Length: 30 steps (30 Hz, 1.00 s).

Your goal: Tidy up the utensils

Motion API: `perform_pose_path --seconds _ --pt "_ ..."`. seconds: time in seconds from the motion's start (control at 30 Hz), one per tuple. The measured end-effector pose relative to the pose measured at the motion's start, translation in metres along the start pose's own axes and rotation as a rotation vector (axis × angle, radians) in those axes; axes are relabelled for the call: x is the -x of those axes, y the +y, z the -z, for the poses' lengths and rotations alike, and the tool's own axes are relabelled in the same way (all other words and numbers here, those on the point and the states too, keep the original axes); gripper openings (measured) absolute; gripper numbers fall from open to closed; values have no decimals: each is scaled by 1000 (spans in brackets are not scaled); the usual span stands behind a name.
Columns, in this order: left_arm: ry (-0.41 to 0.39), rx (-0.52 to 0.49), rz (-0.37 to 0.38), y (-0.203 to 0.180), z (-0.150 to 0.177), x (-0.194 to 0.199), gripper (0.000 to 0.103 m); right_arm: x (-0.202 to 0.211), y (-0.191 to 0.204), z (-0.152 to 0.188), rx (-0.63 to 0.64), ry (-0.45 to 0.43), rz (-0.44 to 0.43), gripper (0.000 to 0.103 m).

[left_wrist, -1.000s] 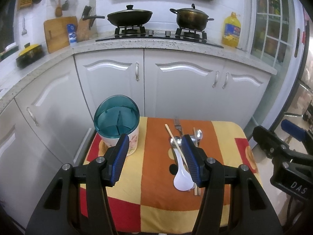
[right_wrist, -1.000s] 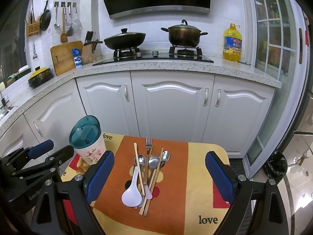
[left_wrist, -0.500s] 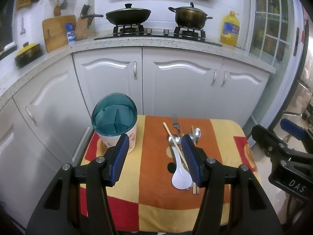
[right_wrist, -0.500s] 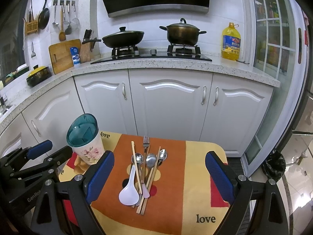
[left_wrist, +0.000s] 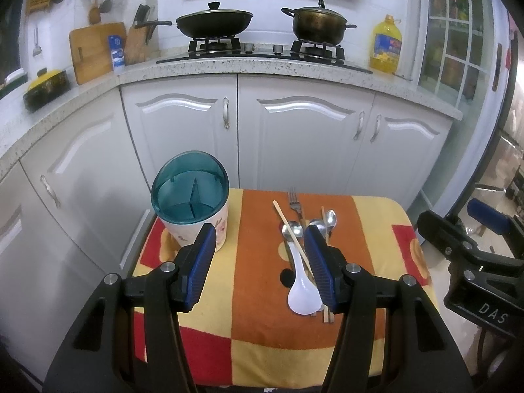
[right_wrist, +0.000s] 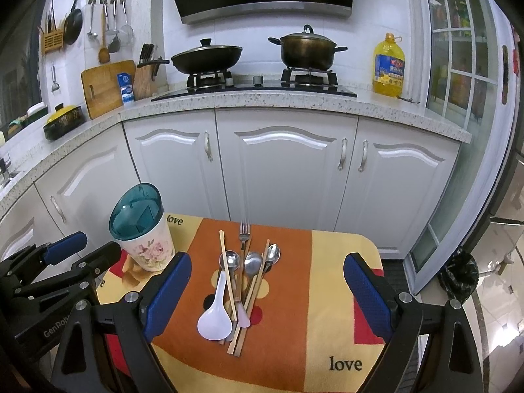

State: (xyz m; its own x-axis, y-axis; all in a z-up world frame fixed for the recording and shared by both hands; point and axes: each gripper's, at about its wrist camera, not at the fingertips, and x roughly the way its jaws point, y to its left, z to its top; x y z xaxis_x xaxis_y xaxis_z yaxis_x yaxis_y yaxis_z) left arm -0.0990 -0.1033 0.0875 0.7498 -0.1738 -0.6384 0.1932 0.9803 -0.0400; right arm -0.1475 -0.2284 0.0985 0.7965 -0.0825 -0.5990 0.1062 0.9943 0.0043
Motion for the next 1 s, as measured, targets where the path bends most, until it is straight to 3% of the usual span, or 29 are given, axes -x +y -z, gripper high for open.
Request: perform_pose_path --seconds 1.0 --pt "36 4 4 1 3 -15 56 -19 2 4 1 50 -7 94"
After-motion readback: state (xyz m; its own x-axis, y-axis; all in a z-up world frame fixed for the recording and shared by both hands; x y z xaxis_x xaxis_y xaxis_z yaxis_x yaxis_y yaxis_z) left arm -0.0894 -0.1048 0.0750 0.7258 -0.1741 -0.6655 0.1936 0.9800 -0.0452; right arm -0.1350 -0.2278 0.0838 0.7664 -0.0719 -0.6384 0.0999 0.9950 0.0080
